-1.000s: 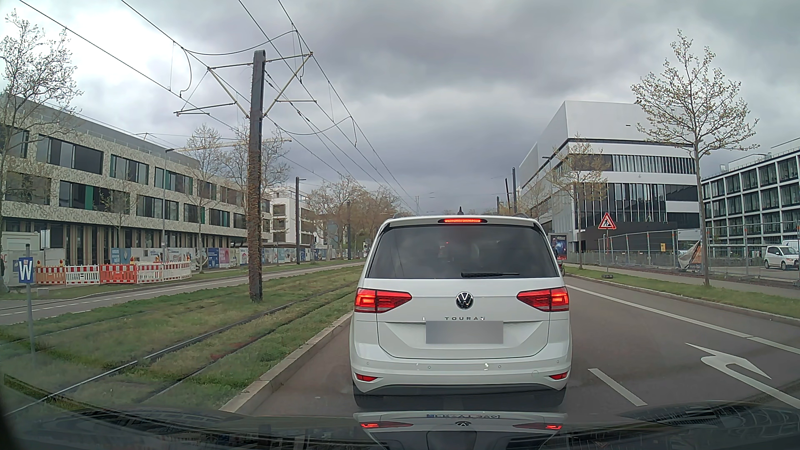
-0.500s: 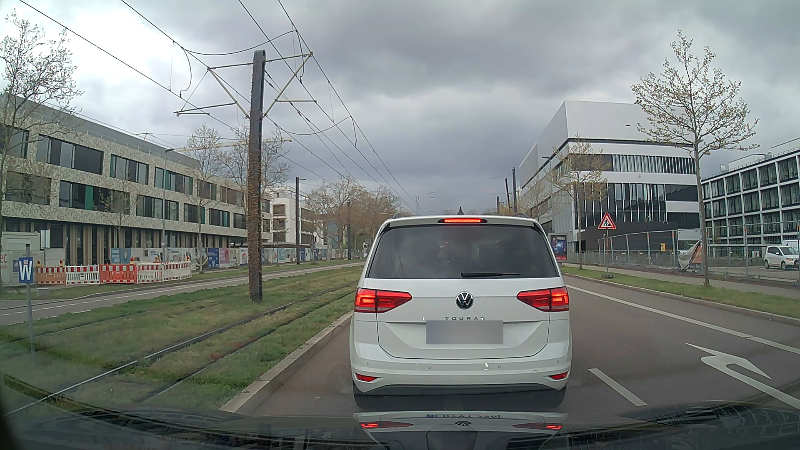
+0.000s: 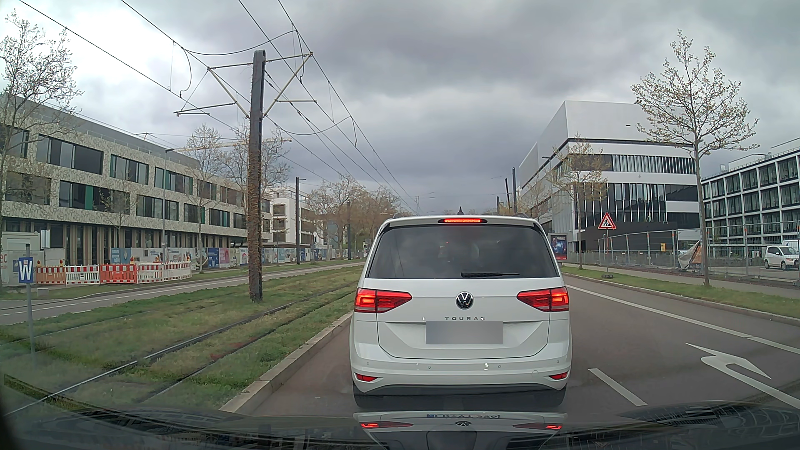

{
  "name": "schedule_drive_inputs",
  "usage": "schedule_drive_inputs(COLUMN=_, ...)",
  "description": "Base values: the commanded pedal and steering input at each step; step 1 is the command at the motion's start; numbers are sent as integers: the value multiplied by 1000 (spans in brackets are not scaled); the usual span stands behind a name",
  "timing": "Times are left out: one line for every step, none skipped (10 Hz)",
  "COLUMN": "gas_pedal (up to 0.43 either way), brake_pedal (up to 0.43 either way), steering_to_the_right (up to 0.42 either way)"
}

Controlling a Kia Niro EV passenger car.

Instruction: Follow the waypoints while adhering to traffic rules and regulations

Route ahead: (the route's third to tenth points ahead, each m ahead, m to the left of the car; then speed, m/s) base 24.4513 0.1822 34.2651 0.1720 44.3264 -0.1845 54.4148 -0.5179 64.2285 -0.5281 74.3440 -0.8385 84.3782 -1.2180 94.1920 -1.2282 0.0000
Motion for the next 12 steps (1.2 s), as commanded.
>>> schedule_drive_inputs(gas_pedal=0, brake_pedal=250, steering_to_the_right=17)
schedule_drive_inputs(gas_pedal=0, brake_pedal=256, steering_to_the_right=17)
schedule_drive_inputs(gas_pedal=0, brake_pedal=256, steering_to_the_right=17)
schedule_drive_inputs(gas_pedal=0, brake_pedal=250, steering_to_the_right=17)
schedule_drive_inputs(gas_pedal=0, brake_pedal=256, steering_to_the_right=17)
schedule_drive_inputs(gas_pedal=0, brake_pedal=244, steering_to_the_right=17)
schedule_drive_inputs(gas_pedal=0, brake_pedal=250, steering_to_the_right=17)
schedule_drive_inputs(gas_pedal=0, brake_pedal=250, steering_to_the_right=17)
schedule_drive_inputs(gas_pedal=0, brake_pedal=256, steering_to_the_right=17)
schedule_drive_inputs(gas_pedal=0, brake_pedal=250, steering_to_the_right=17)
schedule_drive_inputs(gas_pedal=0, brake_pedal=250, steering_to_the_right=17)
schedule_drive_inputs(gas_pedal=0, brake_pedal=256, steering_to_the_right=17)
